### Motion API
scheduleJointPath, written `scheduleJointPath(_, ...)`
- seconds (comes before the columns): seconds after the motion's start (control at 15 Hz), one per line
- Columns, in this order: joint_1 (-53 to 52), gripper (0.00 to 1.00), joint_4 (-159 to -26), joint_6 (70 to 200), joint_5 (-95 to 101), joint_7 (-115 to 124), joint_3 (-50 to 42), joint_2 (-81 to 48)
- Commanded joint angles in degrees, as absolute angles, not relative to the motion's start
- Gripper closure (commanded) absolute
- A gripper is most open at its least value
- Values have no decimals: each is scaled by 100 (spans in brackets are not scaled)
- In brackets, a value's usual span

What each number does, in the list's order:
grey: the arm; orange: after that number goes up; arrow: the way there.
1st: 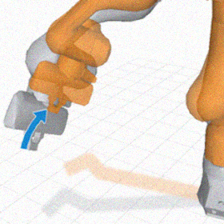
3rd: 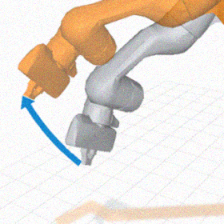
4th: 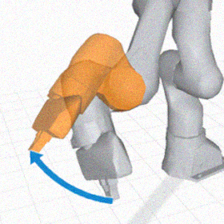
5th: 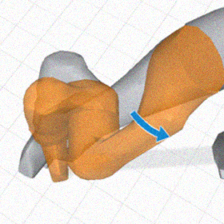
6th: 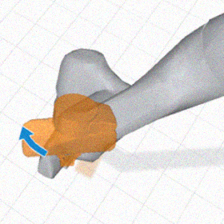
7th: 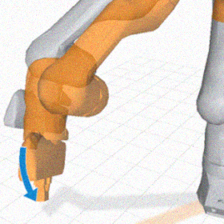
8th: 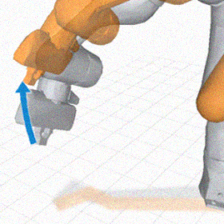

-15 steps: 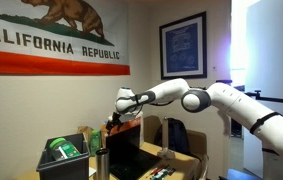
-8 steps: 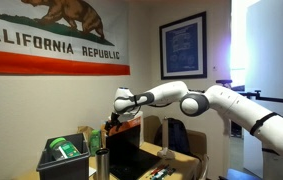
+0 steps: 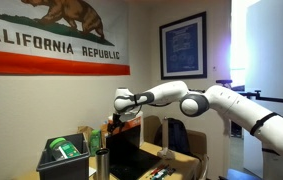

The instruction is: Close the laptop.

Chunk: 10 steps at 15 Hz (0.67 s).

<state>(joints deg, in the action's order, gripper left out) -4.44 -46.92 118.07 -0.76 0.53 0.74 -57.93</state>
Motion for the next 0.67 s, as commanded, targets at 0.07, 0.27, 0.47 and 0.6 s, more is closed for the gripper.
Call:
scheduleJointPath(0.07, -499, 0, -4554, 11352, -2, 156, -5, -5804)
scheduleJointPath(0.27, -506, 0, -4547, 11049, 0, 183, -10, -5778)
scheduleJointPath(0.47, -496, 0, -4544, 10709, -17, 257, 3, -5768)
scheduleJointPath(0.6, -497, 0, -4546, 10560, -19, 269, 7, -5773)
